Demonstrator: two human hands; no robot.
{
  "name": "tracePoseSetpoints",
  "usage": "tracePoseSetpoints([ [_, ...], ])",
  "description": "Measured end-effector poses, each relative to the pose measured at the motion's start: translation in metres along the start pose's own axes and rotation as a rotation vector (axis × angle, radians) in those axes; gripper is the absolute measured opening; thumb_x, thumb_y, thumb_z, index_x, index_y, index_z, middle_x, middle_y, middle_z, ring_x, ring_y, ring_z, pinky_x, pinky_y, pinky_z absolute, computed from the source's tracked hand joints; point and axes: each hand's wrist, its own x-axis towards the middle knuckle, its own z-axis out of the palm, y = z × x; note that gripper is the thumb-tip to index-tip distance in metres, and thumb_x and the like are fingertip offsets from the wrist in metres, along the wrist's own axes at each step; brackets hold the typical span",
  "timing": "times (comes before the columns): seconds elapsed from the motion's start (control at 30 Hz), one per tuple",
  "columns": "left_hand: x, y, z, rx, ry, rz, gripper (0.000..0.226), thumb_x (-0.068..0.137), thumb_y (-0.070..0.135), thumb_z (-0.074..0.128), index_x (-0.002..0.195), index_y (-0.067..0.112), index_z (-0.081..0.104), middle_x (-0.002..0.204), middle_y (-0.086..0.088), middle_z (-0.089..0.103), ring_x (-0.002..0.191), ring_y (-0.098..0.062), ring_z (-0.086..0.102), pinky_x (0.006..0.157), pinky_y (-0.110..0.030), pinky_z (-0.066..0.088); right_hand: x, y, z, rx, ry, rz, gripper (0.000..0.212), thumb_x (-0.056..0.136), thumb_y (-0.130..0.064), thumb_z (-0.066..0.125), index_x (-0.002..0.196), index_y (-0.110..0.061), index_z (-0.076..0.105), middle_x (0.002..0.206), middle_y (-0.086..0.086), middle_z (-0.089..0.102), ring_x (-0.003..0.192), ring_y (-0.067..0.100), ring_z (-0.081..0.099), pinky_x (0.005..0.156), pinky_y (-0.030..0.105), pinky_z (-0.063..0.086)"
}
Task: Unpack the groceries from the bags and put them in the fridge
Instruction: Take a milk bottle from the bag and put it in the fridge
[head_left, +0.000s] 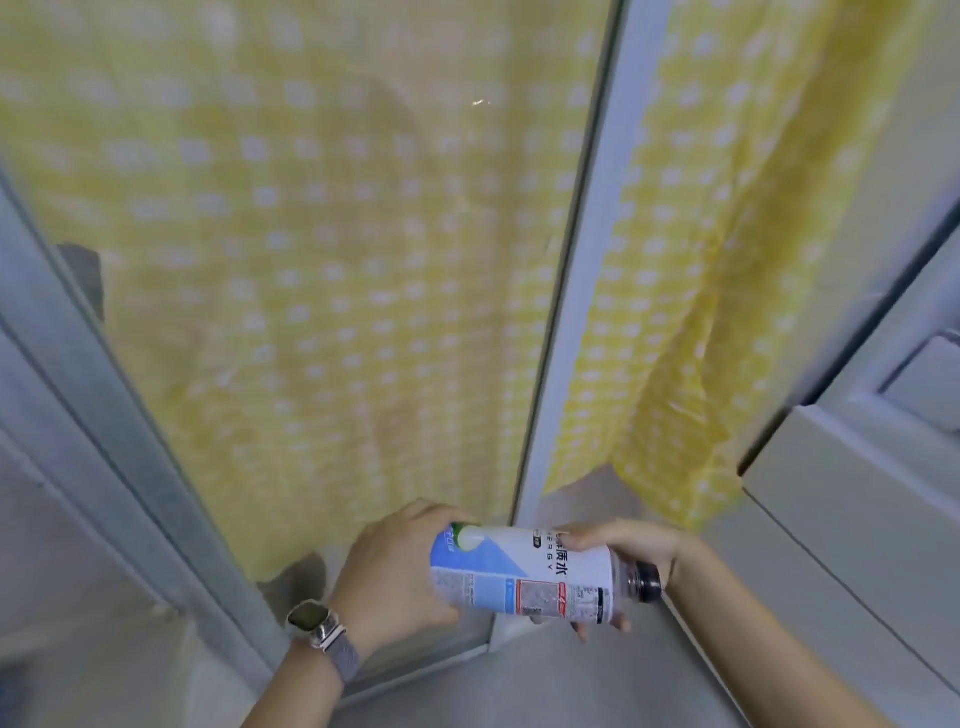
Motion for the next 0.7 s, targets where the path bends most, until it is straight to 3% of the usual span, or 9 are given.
tracePoseSetpoints([
  [0.17,0.078,0.031,0.041,-0.261,0.075,0.085,0.070,0.050,0.032,0.075,0.116,0.044,0.052,0.123,0.031,0.034,0.110,0.022,0.041,0.088,-0.009,0.041,-0.039,0.056,-0.040,0.325,0.176,-0.305,0.057,0.073,-0.042,0.075,0.122,-0.015,0.064,0.112,0.022,0.063,0.074,0.029,0.069,0.040,0.024,0.049],
  [0.3,0.135,0.068,0.084,-0.421,0.133,0.068,0.076,0.067,0.018,0.082,0.132,0.030,0.043,0.124,0.020,0.044,0.108,0.010,0.051,0.093,-0.012,0.041,-0.058,0.080,-0.061,0.663,0.416,-0.492,0.075,0.054,-0.035,0.088,0.116,-0.001,0.064,0.109,0.032,0.060,0.063,0.033,0.063,0.033,0.020,0.040],
  [0.43,0.174,0.105,0.135,-0.613,0.048,-0.088,0.057,0.081,0.013,0.072,0.130,0.022,0.045,0.119,0.014,0.050,0.098,0.003,0.058,0.076,-0.010,0.044,-0.081,0.084,-0.073,0.782,0.678,-0.654,0.086,0.043,-0.035,0.090,0.117,-0.001,0.061,0.108,0.033,0.061,0.059,0.032,0.060,0.033,0.019,0.035],
  [0.5,0.191,0.128,0.154,-0.661,-0.108,-0.127,0.033,0.087,0.014,0.064,0.119,0.018,0.055,0.110,0.010,0.060,0.092,-0.002,0.062,0.074,-0.008,0.044,-0.091,0.088,-0.081,0.780,0.822,-0.675,0.083,0.053,-0.039,0.085,0.122,-0.002,0.058,0.109,0.031,0.062,0.062,0.032,0.060,0.035,0.021,0.036],
  [0.57,0.204,0.148,0.169,-0.657,-0.225,-0.070,0.008,0.090,0.014,0.060,0.090,0.020,0.065,0.088,0.016,0.070,0.080,0.001,0.064,0.071,-0.011,0.044,-0.099,0.095,-0.092,0.752,0.972,-0.690,0.075,0.063,-0.048,0.076,0.120,-0.001,0.061,0.110,0.030,0.063,0.070,0.032,0.058,0.040,0.024,0.036],
  [0.63,0.218,0.165,0.182,-0.608,-0.267,0.025,0.023,0.090,0.014,0.059,0.070,0.023,0.064,0.066,0.021,0.067,0.065,0.006,0.060,0.064,-0.011,0.041,-0.109,0.099,-0.101,0.720,1.110,-0.674,0.075,0.068,-0.056,0.071,0.119,-0.002,0.062,0.107,0.029,0.066,0.076,0.032,0.056,0.044,0.025,0.034],
  [0.7,0.235,0.182,0.191,-0.587,-0.316,0.088,0.024,0.090,0.015,0.059,0.067,0.022,0.063,0.059,0.017,0.063,0.059,0.006,0.055,0.058,-0.009,0.037,-0.122,0.096,-0.107,0.726,1.225,-0.682,0.076,0.066,-0.053,0.069,0.120,0.000,0.058,0.094,0.022,0.069,0.065,0.029,0.061,0.041,0.022,0.035],
])
